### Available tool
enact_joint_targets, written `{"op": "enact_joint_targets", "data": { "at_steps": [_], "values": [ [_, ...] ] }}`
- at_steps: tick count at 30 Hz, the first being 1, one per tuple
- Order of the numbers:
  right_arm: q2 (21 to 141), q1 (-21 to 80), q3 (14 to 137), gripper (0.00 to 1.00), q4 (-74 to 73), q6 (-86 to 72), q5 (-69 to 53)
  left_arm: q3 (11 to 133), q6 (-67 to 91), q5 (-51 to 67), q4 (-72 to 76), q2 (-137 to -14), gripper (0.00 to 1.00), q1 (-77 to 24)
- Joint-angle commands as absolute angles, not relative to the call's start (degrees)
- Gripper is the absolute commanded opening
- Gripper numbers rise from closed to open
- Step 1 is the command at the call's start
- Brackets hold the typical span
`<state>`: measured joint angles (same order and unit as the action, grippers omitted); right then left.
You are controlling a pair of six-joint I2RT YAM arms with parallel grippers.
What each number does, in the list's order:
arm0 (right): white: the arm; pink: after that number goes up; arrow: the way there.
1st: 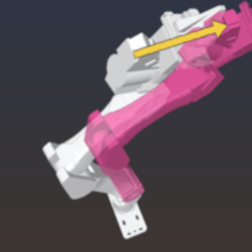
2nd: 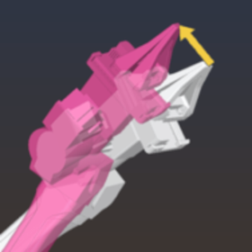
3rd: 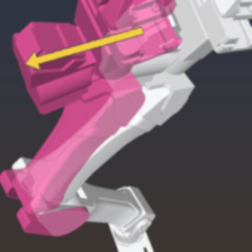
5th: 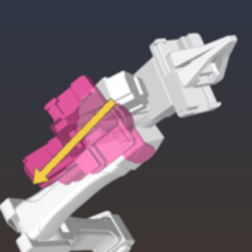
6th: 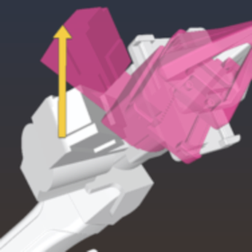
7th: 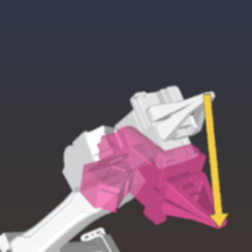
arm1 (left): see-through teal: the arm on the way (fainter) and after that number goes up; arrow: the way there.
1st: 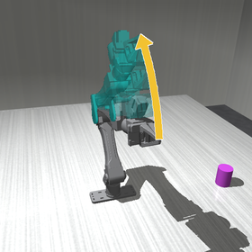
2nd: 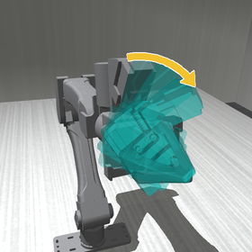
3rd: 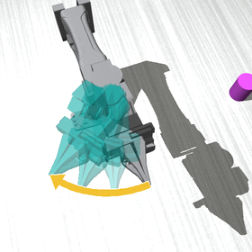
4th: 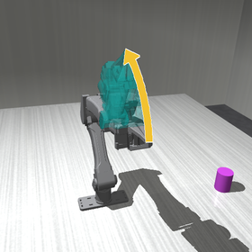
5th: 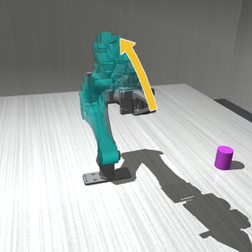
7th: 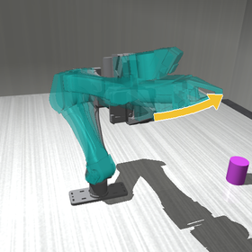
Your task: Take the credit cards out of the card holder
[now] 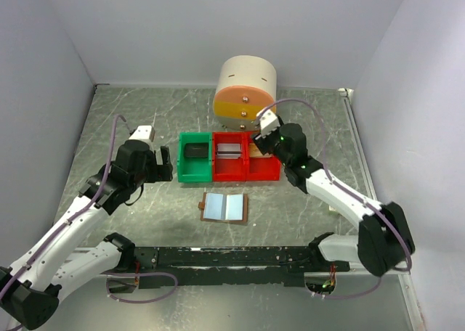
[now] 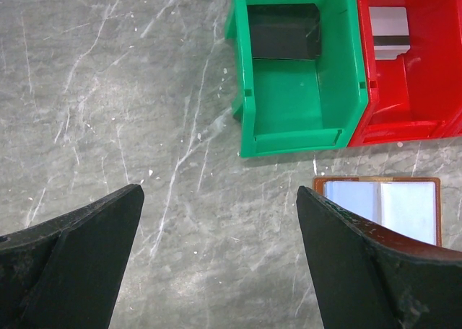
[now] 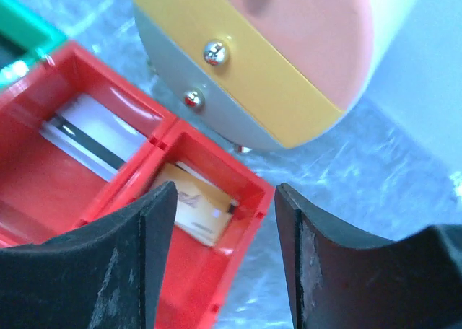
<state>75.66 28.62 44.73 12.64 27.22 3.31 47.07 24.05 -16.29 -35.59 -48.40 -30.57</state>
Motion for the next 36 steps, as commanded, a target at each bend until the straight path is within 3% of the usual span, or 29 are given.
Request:
{"op": "enact_joint_targets", "data": {
  "at_steps": [1,5,10,17,25,36],
  "values": [
    [69.4,28.6,41.0,0.56,10.6,-4.8,9.1,47.0,22.9,-15.2,-34.5,-49.2,0.99,-30.4],
    [65.9,28.6,38.7,0.49,2.1,-20.9,0.8,46.9,22.5,-13.5,-34.2,-49.8,1.0,-30.4],
    [58.8,28.7,30.4,0.49,7.9,-36.0,-12.9,45.0,21.9,0.0,-30.4,-50.0,0.98,-30.4],
    [61.5,42.9,26.6,0.46,6.0,-46.3,-3.2,36.8,32.3,23.4,-15.7,-56.3,0.84,-32.1],
    [65.7,49.4,25.0,0.42,3.0,-51.1,3.5,38.6,33.2,14.2,-16.0,-67.0,0.84,-43.2],
    [67.9,49.5,22.4,0.42,2.1,-51.5,3.7,36.5,35.8,9.0,-10.2,-75.9,0.81,-48.3]
  ]
}}
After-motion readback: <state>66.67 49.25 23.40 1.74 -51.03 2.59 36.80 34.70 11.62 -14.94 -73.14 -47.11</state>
